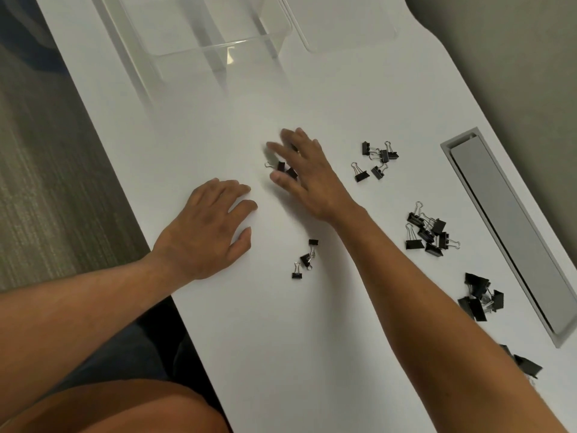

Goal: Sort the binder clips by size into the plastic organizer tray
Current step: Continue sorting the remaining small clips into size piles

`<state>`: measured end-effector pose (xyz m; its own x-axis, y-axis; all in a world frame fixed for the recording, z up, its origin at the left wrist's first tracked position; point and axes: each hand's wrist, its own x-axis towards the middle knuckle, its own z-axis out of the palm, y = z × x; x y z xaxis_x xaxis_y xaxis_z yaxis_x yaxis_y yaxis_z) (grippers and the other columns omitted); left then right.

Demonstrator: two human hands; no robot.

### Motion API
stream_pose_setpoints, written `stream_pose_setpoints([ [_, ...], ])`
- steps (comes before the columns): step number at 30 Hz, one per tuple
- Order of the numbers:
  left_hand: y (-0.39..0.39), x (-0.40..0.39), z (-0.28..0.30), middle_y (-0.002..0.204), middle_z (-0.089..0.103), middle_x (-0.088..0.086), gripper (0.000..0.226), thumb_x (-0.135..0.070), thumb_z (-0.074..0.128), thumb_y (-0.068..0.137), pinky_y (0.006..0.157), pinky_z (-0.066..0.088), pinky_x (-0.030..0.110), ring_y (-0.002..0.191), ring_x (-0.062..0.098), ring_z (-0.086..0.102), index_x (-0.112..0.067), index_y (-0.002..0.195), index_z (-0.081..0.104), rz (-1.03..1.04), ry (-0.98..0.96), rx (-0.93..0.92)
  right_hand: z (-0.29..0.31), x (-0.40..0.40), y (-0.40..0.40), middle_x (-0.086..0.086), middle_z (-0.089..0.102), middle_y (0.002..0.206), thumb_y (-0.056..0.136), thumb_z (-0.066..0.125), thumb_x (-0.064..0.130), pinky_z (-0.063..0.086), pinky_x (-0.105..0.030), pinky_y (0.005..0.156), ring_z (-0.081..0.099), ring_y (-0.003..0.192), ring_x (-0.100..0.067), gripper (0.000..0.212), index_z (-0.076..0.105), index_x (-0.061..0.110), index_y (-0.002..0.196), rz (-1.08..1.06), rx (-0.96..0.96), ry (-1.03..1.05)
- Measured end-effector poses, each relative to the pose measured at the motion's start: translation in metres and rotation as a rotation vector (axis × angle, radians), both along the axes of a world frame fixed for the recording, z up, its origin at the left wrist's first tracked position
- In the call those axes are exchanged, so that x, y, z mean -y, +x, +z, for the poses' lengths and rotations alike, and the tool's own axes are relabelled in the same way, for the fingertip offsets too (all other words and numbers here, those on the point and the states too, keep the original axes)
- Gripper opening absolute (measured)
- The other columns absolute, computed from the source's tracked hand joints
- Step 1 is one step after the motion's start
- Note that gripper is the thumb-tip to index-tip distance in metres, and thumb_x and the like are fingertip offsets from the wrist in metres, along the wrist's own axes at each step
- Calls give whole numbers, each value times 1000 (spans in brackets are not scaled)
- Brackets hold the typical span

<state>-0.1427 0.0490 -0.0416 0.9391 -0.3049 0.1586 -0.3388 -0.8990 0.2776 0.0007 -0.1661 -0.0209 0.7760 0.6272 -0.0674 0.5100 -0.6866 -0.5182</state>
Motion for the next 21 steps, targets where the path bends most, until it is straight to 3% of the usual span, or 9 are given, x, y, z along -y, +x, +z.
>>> stream_pose_setpoints([
  [2,0,0,1,145,54,15,42,-35,49,100,120,33,53,136,37,50,-8,130,62,-2,2,-13,-3,3,-7,-5,43,159,109,54,34,19,-42,126,25,157,-28,39,59,22,146,83,63,24],
  [5,0,0,-1,145,54,15,42,-35,49,100,121,33,53,137,38,49,-8,130,62,-3,7,-15,-9,12,-13,-5,59,140,109,57,21,43,-49,113,49,141,-28,26,72,11,128,71,106,155],
  [9,1,-1,-3,144,54,17,43,-34,49,100,120,33,54,136,39,49,-6,130,62,-11,8,-12,-12,29,-35,1,67,138,106,62,19,49,-44,110,52,143,-19,23,78,12,121,-134,69,239],
  [12,2,-1,-1,143,55,18,42,-33,51,99,119,33,55,135,41,50,-6,129,61,-24,6,2,-9,41,-52,-2,65,144,104,63,10,41,-42,120,45,149,-17,26,74,10,128,-214,-31,349],
  [15,2,-1,-1,143,54,18,41,-32,52,99,118,34,56,133,42,50,-5,128,62,-33,16,11,2,49,-71,2,62,148,106,60,8,41,-34,120,46,149,-13,33,67,13,137,-604,-165,597],
  [18,2,-3,-1,146,53,18,42,-35,51,101,119,34,56,136,41,49,-6,129,62,-37,0,-10,8,53,-104,5,71,128,104,61,8,52,-34,107,64,124,-9,26,71,17,126,-1027,-60,644],
  [21,2,-7,0,146,53,14,42,-37,53,100,118,35,55,137,38,48,-10,130,62,-44,-57,-47,0,54,-133,7,69,118,101,68,11,56,-37,99,65,116,-13,17,73,20,115,-1036,-1,531],
])
